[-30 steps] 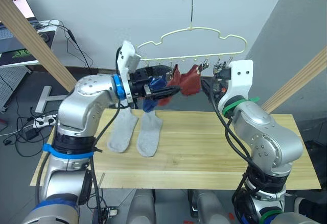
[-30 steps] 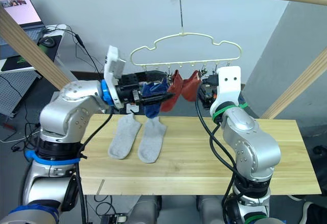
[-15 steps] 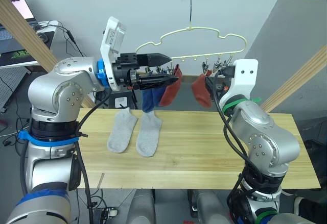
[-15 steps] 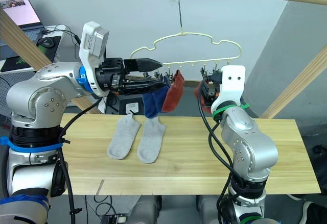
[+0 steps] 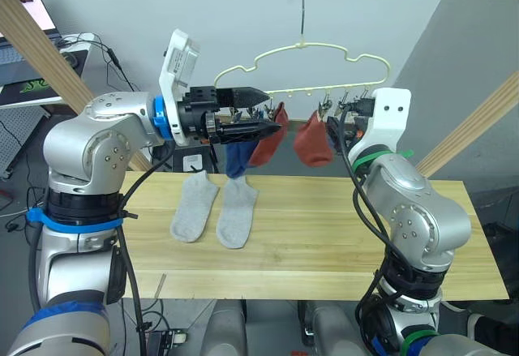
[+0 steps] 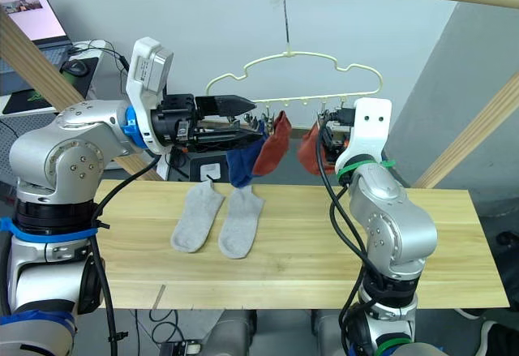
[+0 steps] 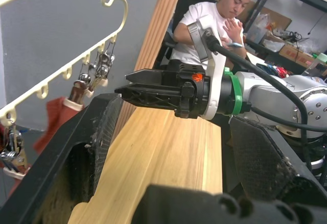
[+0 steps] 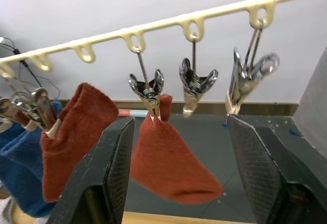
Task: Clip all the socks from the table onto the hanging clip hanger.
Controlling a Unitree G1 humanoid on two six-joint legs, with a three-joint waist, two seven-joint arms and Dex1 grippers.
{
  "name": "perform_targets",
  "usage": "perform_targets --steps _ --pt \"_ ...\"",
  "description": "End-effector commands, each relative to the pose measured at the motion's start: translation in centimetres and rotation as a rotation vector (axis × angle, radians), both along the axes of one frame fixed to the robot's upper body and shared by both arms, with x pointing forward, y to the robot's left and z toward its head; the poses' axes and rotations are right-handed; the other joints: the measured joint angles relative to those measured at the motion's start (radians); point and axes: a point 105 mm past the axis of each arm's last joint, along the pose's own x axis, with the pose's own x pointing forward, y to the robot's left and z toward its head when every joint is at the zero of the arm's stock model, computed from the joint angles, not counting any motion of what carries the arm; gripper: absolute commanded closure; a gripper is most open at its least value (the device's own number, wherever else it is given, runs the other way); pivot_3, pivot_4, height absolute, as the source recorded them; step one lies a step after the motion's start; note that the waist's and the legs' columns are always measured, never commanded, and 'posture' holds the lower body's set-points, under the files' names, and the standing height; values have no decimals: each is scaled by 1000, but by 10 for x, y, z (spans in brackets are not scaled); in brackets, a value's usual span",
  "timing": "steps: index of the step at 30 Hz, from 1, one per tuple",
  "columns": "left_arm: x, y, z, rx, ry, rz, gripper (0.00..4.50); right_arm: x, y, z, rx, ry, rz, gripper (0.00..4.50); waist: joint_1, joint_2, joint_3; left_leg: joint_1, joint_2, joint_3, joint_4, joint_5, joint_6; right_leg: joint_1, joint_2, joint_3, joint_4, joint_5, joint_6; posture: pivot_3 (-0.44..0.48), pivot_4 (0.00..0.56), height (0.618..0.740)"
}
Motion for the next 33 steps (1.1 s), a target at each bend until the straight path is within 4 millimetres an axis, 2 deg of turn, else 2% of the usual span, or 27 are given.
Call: perform_targets --steps 1,2,8,15,33 --pt "-9 -1 10 11 -61 -14 598 -2 2 16 17 -74 6 1911 0 0 0 0 0 0 0 0 0 0 0 0 0 0 0 130 193 740" --pt "-9 -1 10 12 -61 -13 598 -1 2 16 19 -74 8 2040 0 0 0 0 0 0 0 0 0 0 0 0 0 0 0 130 193 740" --pt "-8 -1 10 13 -66 -3 598 3 4 15 26 -66 16 2040 1 0 0 0 0 0 0 0 0 0 0 0 1 0 0 135 194 740" --pt "-7 -1 10 17 -68 4 598 17 0 15 14 -71 19 2040 2 0 0 0 0 0 0 1 -1 0 0 0 2 0 0 149 196 740" --pt "-10 4 13 31 -79 31 598 43 -17 12 -19 -78 -8 2040 11 0 0 0 0 0 0 3 -2 -2 0 0 5 0 0 183 194 740"
